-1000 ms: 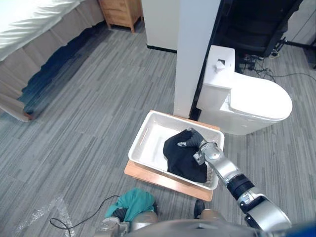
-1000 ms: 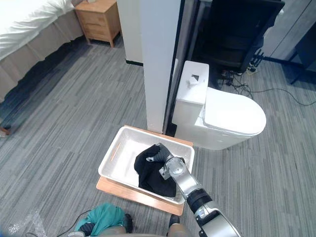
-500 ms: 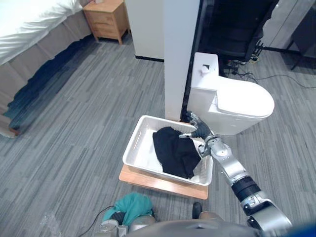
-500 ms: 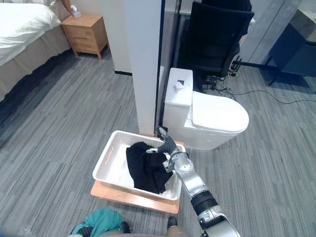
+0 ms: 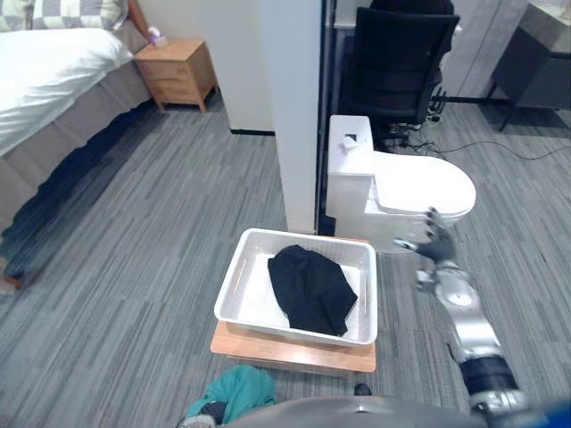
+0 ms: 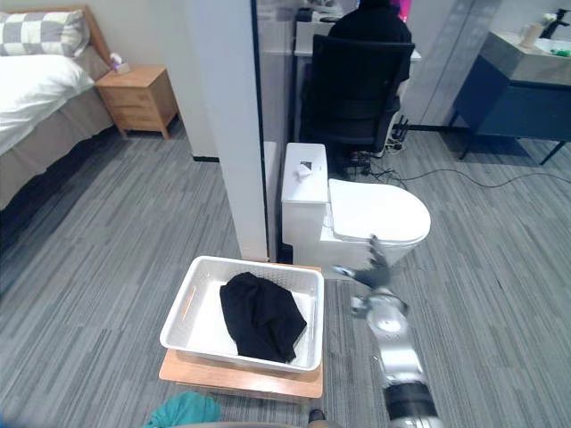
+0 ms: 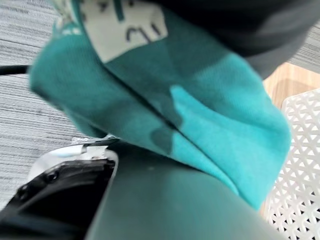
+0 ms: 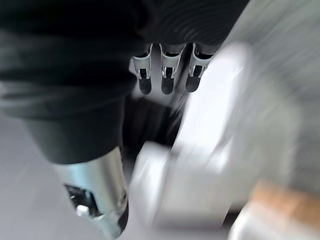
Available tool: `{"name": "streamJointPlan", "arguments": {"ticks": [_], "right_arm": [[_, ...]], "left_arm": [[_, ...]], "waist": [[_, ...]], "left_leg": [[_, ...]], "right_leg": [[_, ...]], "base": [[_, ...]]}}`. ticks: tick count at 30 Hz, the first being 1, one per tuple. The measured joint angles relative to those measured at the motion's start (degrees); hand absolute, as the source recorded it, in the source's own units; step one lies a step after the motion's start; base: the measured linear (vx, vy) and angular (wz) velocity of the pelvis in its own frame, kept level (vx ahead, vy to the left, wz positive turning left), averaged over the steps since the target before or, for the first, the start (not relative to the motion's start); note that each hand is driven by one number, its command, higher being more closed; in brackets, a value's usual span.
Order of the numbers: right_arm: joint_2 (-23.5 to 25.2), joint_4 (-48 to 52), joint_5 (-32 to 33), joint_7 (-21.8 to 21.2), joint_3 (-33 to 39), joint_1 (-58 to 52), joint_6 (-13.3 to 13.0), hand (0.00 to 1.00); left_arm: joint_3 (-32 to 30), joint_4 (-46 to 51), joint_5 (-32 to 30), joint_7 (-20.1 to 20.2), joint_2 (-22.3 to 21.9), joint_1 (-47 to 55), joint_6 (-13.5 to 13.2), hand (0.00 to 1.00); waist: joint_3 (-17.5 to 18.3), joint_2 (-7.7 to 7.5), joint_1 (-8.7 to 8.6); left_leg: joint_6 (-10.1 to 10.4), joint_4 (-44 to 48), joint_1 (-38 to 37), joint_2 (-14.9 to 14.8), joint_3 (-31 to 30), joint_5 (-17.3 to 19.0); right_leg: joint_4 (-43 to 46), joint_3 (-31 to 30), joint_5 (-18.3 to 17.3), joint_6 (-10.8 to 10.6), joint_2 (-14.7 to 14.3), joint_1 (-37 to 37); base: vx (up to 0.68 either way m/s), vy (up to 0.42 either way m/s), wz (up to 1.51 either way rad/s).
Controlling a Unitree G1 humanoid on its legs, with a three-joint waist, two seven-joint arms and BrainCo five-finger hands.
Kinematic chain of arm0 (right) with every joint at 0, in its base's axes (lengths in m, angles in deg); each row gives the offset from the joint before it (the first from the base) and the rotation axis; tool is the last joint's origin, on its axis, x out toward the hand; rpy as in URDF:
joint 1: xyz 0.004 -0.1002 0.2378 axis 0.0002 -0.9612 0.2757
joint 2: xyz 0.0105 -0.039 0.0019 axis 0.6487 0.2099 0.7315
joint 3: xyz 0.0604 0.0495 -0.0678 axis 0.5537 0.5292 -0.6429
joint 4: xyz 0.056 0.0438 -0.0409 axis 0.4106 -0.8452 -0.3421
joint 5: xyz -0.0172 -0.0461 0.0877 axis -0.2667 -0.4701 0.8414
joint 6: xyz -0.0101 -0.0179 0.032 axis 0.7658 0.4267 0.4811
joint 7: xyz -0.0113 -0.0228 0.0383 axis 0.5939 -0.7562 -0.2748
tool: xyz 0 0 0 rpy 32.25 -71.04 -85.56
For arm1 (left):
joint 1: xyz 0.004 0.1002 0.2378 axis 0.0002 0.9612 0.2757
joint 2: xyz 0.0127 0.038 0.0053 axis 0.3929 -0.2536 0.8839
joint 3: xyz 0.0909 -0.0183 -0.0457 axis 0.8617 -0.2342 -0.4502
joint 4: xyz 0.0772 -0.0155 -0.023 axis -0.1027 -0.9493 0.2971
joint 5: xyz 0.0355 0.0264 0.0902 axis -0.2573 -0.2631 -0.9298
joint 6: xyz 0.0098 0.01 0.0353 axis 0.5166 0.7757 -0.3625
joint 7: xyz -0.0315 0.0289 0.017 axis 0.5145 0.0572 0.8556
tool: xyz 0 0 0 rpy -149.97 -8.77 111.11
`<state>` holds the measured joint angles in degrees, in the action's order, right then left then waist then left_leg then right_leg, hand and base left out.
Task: Tidy the bed and pick cloth on bed and put in laundry
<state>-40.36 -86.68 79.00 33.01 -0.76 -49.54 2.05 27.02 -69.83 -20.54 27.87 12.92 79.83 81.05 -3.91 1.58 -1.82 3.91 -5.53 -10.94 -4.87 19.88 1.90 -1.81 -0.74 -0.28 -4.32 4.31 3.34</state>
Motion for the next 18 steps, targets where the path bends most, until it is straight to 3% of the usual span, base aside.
{"name": "streamJointPlan", "arguments": {"ticks": [5, 7, 10, 15, 18], "right_arm": [[-0.53, -18.57, 0.37, 1.6, 5.14, -4.26, -1.29, 0.0], [-0.06, -26.25, 1.05, 1.23, 5.97, -5.05, -2.97, 0.0], [2.16, -37.01, 2.04, -2.13, 9.53, -5.83, -5.31, 0.0], [5.58, -44.23, -3.31, -9.35, 16.17, -8.31, -5.44, 0.0], [6.39, -46.14, -2.45, -12.15, 20.43, -9.24, -5.27, 0.0]], "left_arm": [[-0.73, 0.0, 3.92, -1.15, -0.29, -0.35, 1.73, 1.0], [-1.99, 0.0, 5.13, -1.48, -0.73, -0.21, 2.02, 1.0], [-4.11, -0.45, 10.18, -3.1, -1.1, -0.19, 3.11, 1.0], [-10.26, -0.63, 24.3, -9.51, -3.52, -0.74, 3.84, 1.0], [-15.62, -2.86, 37.14, -14.77, -4.19, -0.46, 1.92, 1.0]], "waist": [[0.39, 0.42, -0.82], [0.43, 0.5, -0.83], [0.28, 0.0, -0.71], [0.42, -0.22, -0.31], [0.48, -0.64, -0.21]], "left_leg": [[0.09, 0.0, -0.4, -0.34, -0.04, 0.03], [0.08, 0.0, -0.88, -0.32, -0.31, 0.03], [0.04, -0.01, -2.12, -0.22, -2.02, -0.01], [-0.53, -0.34, -0.28, 1.18, -7.19, -0.65], [-0.95, -0.36, 1.76, 2.22, -10.95, -1.24]], "right_leg": [[0.42, 0.45, -0.23, 0.25, -0.26, 0.14], [0.63, 1.04, -0.33, 0.27, -0.14, 0.67], [0.79, 3.36, -0.76, 0.31, 0.27, 2.4], [0.84, 8.65, -2.23, -0.35, 2.34, 3.32], [0.57, 12.53, -3.03, -1.08, 3.56, 3.86]], "base": [[0.0, -0.004, 0.0], [0.0, 0.001, 0.11], [-0.03, -0.002, 0.3], [-0.06, 0.009, 0.56], [-0.01, 0.023, 0.62]]}}
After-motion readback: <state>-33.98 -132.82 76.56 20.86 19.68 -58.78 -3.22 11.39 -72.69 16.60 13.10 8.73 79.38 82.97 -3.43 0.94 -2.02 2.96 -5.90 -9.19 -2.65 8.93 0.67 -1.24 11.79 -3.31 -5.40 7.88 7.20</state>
